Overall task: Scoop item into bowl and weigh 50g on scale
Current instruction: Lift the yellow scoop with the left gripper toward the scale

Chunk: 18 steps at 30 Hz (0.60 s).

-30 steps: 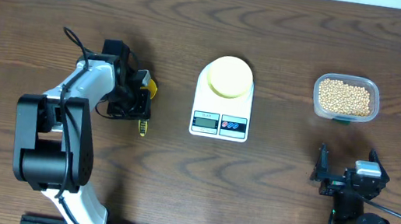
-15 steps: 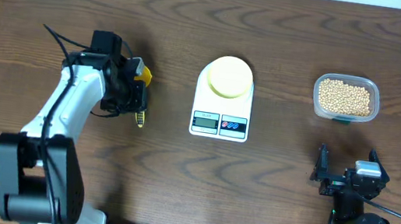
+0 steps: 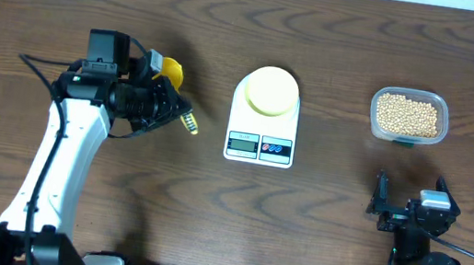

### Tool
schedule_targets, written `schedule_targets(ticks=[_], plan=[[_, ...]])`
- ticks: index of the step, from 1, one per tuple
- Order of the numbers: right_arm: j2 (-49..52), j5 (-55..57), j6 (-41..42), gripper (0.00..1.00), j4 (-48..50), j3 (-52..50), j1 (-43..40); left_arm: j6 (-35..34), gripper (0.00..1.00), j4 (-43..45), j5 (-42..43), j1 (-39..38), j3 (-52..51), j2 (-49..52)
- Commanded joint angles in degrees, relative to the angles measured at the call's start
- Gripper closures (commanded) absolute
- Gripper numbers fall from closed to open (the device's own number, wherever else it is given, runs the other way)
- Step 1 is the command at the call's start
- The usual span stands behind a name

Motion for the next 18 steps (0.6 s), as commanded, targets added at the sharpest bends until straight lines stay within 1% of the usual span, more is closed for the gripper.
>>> schedule_targets(ticks=[1, 4, 6, 10, 14, 16, 18], plan=[[-0.26, -0.11, -0.5, 0.01, -0.24, -0.09, -0.24, -14.4, 0.92, 0.09, 8.17, -0.13, -0.52, -1.27], [-0.26, -0.11, -0.5, 0.01, -0.24, -0.09, -0.24, -21.33, 0.92, 0.26, 11.96, -0.13, -0.52, -1.4], [-0.26, -0.11, -0.5, 0.01, -0.24, -0.09, -0.24, -24.57, 0.92, 0.83, 14.84, -0.13, -0.52, -1.4], [-0.26, -0.11, -0.5, 0.01, -0.24, -0.09, -0.24, -28.81, 0.93, 3.85, 20.33, -0.13, -0.52, -1.4], [-0.26, -0.59, -0.35, 0.01, 0.63, -0.09, -0.24, -32.44, 0.93, 6.14, 22.53, -0.15, -0.52, -1.4], [-0.26, -5.31, 1.92, 0.01, 0.72, -0.09, -0.13, -33.94, 0.92, 6.67, 22.71, -0.2, -0.52, -1.4], [-0.26, -12.07, 7.04, 0.01, 0.7, -0.09, -0.13, -35.1, 0.92, 6.99, 22.73, -0.2, -0.52, -1.4]])
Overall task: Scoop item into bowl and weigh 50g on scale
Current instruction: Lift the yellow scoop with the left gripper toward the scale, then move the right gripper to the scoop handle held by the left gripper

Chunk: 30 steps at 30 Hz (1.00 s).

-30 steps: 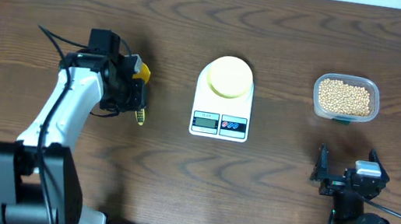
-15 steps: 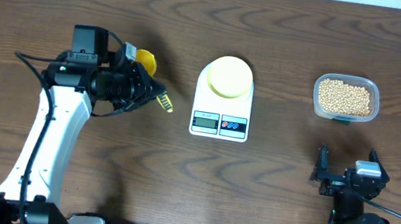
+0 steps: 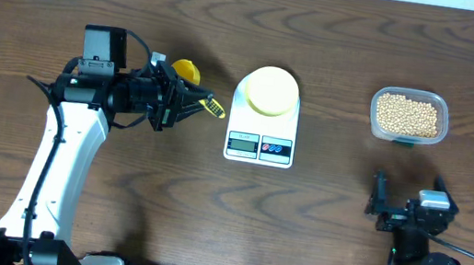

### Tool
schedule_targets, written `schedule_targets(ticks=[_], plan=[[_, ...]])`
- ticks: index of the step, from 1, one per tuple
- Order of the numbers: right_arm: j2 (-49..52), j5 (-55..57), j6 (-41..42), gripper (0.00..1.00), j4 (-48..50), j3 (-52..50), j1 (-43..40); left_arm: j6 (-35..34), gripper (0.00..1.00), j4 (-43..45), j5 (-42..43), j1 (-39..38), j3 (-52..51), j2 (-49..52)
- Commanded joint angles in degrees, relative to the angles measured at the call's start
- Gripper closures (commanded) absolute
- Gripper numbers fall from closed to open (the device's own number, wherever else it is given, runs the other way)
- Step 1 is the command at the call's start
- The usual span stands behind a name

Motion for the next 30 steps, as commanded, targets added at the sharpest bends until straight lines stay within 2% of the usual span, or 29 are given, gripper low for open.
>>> schedule_targets(ticks=[1, 4, 7, 13, 18, 20, 24, 26, 30], plan=[[-0.26, -11.76, 10.05, 0.01, 0.52, -0.09, -0.11, -4.57, 0.92, 0.74, 2.58, -0.2, -0.5, -0.48], [-0.26, -13.75, 23.08, 0.01, 2.78, -0.09, -0.13, -5.86, 0.92, 2.03, 2.58, -0.2, -0.5, -0.48], [-0.26, -11.82, 26.47, 0.01, 6.67, -0.09, -0.13, -6.64, 0.92, 3.78, 2.6, -0.2, -0.5, -0.48], [-0.24, -10.64, 26.45, 0.01, 22.45, -0.09, -0.13, -6.8, 0.93, 5.57, 2.58, -0.2, -0.5, -0.48], [0.11, -3.98, 26.45, 0.01, 32.52, 0.61, -0.15, -6.8, 0.92, 5.57, 2.56, -0.2, -0.5, -0.48], [0.52, -2.16, 26.12, 0.01, 33.46, 2.05, -0.15, -6.8, 0.92, 5.57, 2.56, -0.2, -0.5, -0.48], [3.1, -2.03, 19.65, 0.01, 33.51, 7.74, -0.15, -6.78, 0.92, 5.57, 2.54, -0.2, -0.5, -0.48], [6.86, -2.12, 14.6, 0.01, 33.22, 12.94, -0.15, -6.78, 0.92, 5.57, 2.54, -0.2, -0.5, -0.48], [14.16, -2.71, 10.23, 0.01, 31.21, 21.73, -0.13, -6.8, 0.92, 5.57, 2.54, -0.2, -0.5, -0.48]])
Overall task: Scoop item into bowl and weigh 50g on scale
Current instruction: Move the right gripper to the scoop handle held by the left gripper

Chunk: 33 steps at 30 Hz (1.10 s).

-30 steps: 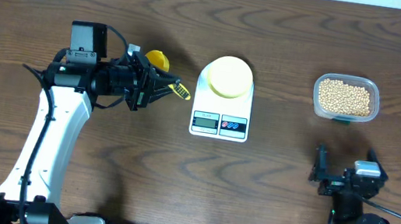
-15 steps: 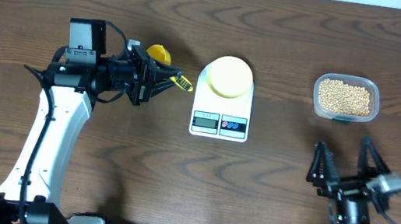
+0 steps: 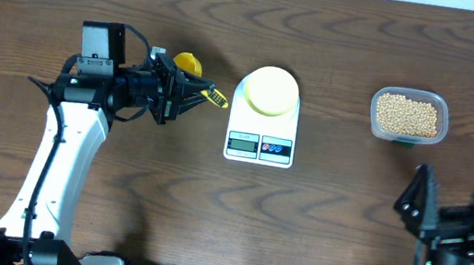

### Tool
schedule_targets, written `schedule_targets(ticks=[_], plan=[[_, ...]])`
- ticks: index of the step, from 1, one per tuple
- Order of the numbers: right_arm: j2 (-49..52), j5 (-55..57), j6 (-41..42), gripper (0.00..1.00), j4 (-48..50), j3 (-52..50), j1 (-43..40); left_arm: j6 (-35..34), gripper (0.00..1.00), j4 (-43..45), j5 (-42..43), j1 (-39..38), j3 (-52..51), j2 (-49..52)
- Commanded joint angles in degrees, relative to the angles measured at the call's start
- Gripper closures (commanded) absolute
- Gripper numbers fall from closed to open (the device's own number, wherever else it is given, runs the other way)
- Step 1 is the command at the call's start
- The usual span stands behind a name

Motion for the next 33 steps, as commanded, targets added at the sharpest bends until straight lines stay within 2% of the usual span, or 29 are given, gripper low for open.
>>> schedule_targets(ticks=[1, 7, 11, 14, 17, 21, 24, 29, 33], plan=[[6.64, -0.13, -7.58, 0.01, -2.1, 8.68, -0.13, -0.5, 0.92, 0.2, 0.92, -0.2, -0.5, -0.48], [23.76, -8.48, -9.53, 0.01, -17.16, 28.15, -0.11, -0.98, 0.92, 0.17, 0.98, -0.2, -0.5, -0.48], [35.34, -15.5, -6.21, 0.01, -32.85, 41.88, 0.28, -3.34, 0.92, 0.17, 0.98, -0.2, -0.5, -0.48], [42.82, -24.33, -5.18, 0.01, -38.93, 48.33, 1.64, -5.99, 0.92, 0.35, 0.96, -0.2, -0.5, -0.48], [48.09, -33.92, -2.38, 0.01, -35.6, 49.48, 3.45, -9.27, 0.92, 2.12, 0.96, -0.2, -0.5, -0.48], [53.96, -41.48, 9.05, 0.01, -30.49, 49.48, 6.49, -13.92, 0.92, 7.32, 0.96, -0.35, -0.5, -0.48], [57.35, -45.86, 15.23, 0.01, -30.62, 49.46, 8.68, -17.59, 0.92, 13.51, 0.96, -1.31, -0.5, -0.48], [62.71, -47.3, 15.89, 0.01, -26.62, 49.46, 12.28, -22.56, 0.92, 24.81, 0.09, -4.33, -0.5, -0.48], [65.85, -45.46, 23.52, 0.01, -20.72, 49.46, 14.93, -25.27, 0.92, 29.99, -3.41, -6.84, -0.5, -0.48]])
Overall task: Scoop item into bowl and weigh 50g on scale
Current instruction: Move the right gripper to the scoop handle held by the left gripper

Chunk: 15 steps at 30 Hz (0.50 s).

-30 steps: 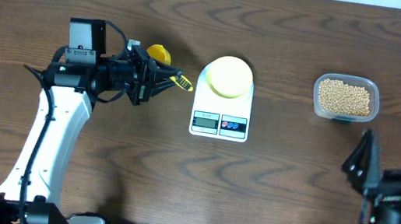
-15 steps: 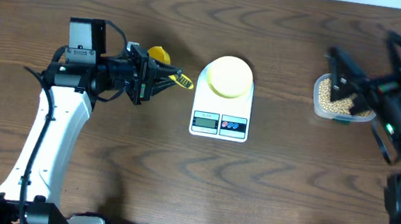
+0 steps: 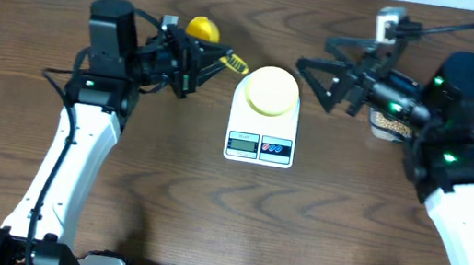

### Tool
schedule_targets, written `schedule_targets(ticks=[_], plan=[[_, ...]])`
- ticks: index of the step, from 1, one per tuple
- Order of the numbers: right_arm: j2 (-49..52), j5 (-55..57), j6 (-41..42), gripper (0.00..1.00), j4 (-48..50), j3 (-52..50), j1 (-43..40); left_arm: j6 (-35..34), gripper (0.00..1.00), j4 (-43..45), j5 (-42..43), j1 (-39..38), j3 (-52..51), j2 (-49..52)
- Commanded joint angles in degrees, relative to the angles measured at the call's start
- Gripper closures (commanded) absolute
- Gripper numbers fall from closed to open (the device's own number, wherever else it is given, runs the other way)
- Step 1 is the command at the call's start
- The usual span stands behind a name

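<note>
My left gripper (image 3: 199, 56) is shut on a yellow scoop (image 3: 203, 27), whose striped handle end points toward the scale, just left of it. The white scale (image 3: 261, 141) stands mid-table with a pale yellow bowl (image 3: 271, 91) on its platform. Just right of the bowl, above the table, my right gripper (image 3: 320, 70) is open wide with nothing between its fingers. The clear container of beans (image 3: 388, 126) lies at the right, mostly hidden under the right arm.
The scale's display and buttons (image 3: 259, 144) face the near edge. The wooden table (image 3: 225, 215) stretches bare toward the front. Cables trail from both arms.
My right arm was low at the table's near right corner and now reaches over the bean container to beside the bowl, still open. My left gripper with the scoop is farther back and closer to the scale.
My left gripper held the scoop left of the scale, handle pointing toward the near side, while my right arm was folded at the near right. The scoop then turned toward the scale and stayed there. My right gripper then stood open at the near right, and now hangs beside the bowl.
</note>
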Motion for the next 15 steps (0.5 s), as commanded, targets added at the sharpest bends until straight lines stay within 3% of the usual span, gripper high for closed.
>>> schedule_targets(ticks=[1, 6, 15], plan=[[1.66, 1.62, 9.25, 0.01, 1.57, 1.03, 2.12, -4.44, 0.92, 2.21, -3.26, -1.95, -0.13, -0.48], [3.58, 8.59, 17.33, 0.01, -0.09, 1.01, 3.85, -6.93, 0.92, 6.29, -5.97, -4.83, -0.13, -0.48], [4.85, 8.63, 17.33, 0.01, -2.54, 1.01, 6.08, -7.98, 0.92, 10.8, -9.35, -8.09, -0.13, -0.48]])
